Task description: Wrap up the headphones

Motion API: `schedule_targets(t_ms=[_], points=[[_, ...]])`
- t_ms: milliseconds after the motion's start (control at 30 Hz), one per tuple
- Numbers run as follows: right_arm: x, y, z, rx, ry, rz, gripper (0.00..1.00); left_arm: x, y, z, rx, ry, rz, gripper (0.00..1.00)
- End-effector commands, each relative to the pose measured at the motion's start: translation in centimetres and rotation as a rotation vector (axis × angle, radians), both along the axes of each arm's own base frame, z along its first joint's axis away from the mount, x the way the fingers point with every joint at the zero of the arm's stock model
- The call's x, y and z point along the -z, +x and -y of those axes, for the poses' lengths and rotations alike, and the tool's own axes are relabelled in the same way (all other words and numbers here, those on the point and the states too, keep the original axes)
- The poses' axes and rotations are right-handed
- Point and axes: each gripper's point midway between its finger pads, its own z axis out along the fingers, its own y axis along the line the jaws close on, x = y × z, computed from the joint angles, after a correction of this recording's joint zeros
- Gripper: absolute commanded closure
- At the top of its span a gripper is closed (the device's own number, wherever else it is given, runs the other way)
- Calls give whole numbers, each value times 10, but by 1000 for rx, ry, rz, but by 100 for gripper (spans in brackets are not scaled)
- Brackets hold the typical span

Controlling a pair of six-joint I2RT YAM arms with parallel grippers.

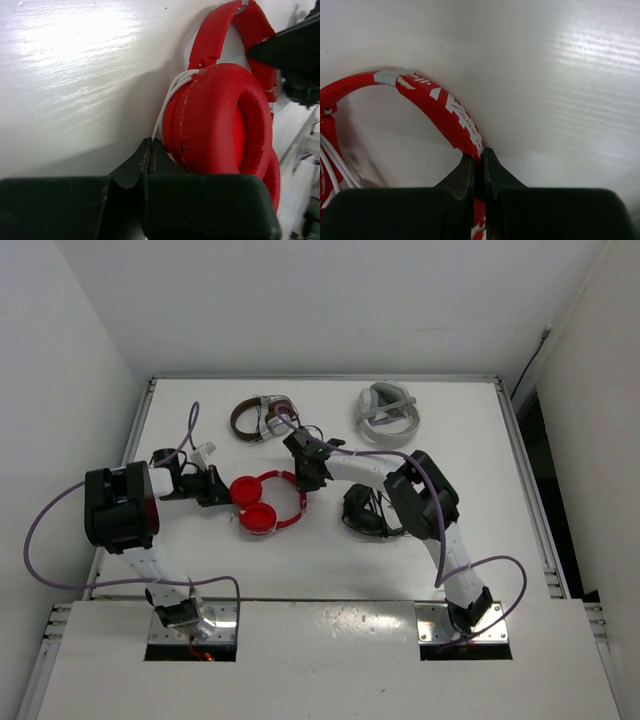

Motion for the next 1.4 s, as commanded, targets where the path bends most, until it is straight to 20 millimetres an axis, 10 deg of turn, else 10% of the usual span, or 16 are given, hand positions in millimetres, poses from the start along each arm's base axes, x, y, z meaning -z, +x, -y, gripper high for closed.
schedule_targets(t_ms=[0,233,567,933,1267,1367], points=[[-45,54,-32,134,122,182,100,1,-1,-3,5,-19,-15,98],[-34,56,-36,152,89,209,100,27,-9,-10,-13,-9,-141,79],[-28,52,-42,153,75,213,98,3,-10,-50,-111,155,-39,71],[-27,27,-40,81,60,219,43,-59,8,-93,-204,320,174,68],[-146,19,-16,-140,93,468,29,-147,28,-111,-258,403,378,61],[-204,22,2,-282,60,602,21,-153,24,-98,-208,417,382,35]])
